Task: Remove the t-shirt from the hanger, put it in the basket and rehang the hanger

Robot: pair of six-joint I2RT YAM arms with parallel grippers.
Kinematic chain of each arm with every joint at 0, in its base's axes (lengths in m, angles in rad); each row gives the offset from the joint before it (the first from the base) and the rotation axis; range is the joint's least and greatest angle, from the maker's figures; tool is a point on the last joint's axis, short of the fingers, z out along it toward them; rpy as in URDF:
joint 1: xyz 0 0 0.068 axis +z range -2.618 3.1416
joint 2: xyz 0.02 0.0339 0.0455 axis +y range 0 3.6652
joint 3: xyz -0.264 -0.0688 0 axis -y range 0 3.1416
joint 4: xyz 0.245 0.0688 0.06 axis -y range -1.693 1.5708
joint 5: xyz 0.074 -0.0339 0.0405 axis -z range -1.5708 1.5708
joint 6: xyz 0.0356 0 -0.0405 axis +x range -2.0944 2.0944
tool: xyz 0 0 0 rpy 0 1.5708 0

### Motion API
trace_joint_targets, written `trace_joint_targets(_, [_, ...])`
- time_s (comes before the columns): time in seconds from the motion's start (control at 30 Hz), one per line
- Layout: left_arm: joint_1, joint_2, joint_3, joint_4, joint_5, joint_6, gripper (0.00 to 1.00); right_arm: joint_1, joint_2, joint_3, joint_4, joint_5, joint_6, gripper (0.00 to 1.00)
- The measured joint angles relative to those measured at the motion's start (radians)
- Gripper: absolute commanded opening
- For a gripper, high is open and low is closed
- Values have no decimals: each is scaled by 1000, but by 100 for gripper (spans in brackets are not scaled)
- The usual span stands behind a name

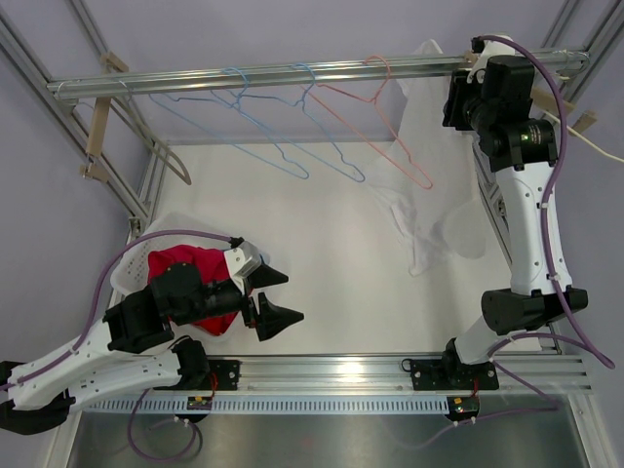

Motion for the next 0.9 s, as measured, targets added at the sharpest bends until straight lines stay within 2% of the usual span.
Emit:
trace_joint_targets(0.13, [0,-2,-3,-1,5,1,99,0,-12,-40,34,50,-22,43])
trace_joint_targets(0.3, [0,-2,-3,-1,8,3,99,0,-28,-61,37,87,-34,43])
trace_joint_targets(0.5, [0,-2,-3,-1,8,3,99,0,-31,-61,37,131,-55,48])
trace_joint_targets(0.6, [0,-2,-3,-1,8,3,99,0,-32,-61,37,143,-66,59])
trace_joint_targets(0.67, [0,-2,-3,-1,8,3,99,0,-32,-60,37,143,-73,62])
trace_joint_targets(0.9, [0,-2,-3,-1,8,3,99,-21,-27,-48,26,95,-71,62])
